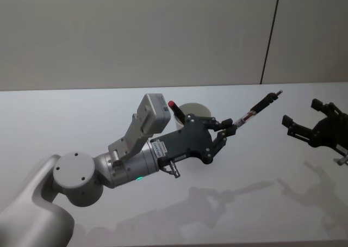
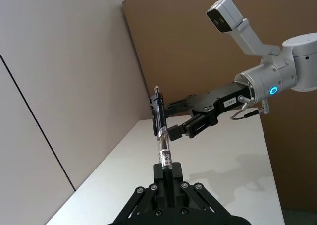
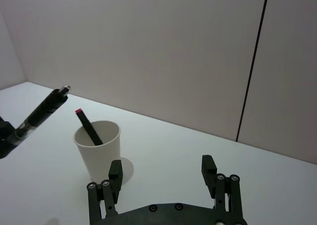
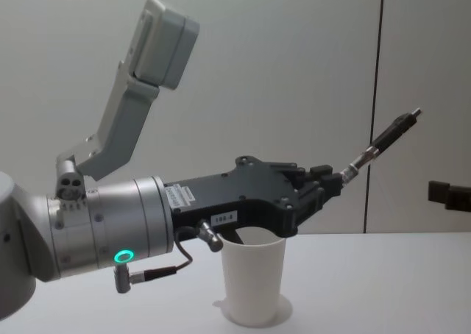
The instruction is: Place the pen into the pen holder.
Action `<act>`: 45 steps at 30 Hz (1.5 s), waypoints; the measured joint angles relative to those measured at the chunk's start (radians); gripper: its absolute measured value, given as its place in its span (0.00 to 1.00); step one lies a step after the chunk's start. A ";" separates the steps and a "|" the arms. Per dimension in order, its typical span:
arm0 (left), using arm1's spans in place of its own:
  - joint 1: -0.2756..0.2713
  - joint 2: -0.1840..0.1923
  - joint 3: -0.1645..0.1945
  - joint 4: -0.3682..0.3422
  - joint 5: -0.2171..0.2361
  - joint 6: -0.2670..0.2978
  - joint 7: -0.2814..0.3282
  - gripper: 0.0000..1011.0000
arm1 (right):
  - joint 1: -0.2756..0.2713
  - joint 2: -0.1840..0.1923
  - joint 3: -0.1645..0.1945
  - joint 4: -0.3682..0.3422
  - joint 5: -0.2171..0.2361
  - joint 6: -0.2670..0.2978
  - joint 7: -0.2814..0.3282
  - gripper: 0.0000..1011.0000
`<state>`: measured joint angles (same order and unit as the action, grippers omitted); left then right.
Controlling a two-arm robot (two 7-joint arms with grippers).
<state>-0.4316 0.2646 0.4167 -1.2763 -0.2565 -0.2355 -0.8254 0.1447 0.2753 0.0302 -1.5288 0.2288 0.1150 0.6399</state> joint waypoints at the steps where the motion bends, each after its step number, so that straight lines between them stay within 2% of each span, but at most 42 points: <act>1: 0.000 0.000 0.000 0.000 0.000 0.000 0.000 0.11 | 0.000 0.000 0.000 0.000 0.000 0.000 0.000 0.99; 16: 0.000 0.000 0.000 0.000 -0.001 -0.001 -0.002 0.11 | -0.003 0.043 0.030 -0.014 0.163 0.116 0.123 0.99; 27: 0.000 0.000 0.000 0.000 -0.001 0.000 -0.002 0.11 | -0.018 0.060 0.035 -0.043 0.230 0.165 0.158 0.99; 37: 0.000 0.000 0.000 0.000 -0.001 0.000 -0.002 0.11 | -0.059 0.077 0.039 -0.095 0.287 0.206 0.197 0.99; 45: 0.000 0.000 0.000 0.000 -0.001 0.000 -0.002 0.11 | -0.086 0.086 0.041 -0.128 0.322 0.223 0.200 0.99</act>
<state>-0.4316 0.2647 0.4167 -1.2760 -0.2573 -0.2359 -0.8270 0.0585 0.3613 0.0713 -1.6570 0.5513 0.3379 0.8396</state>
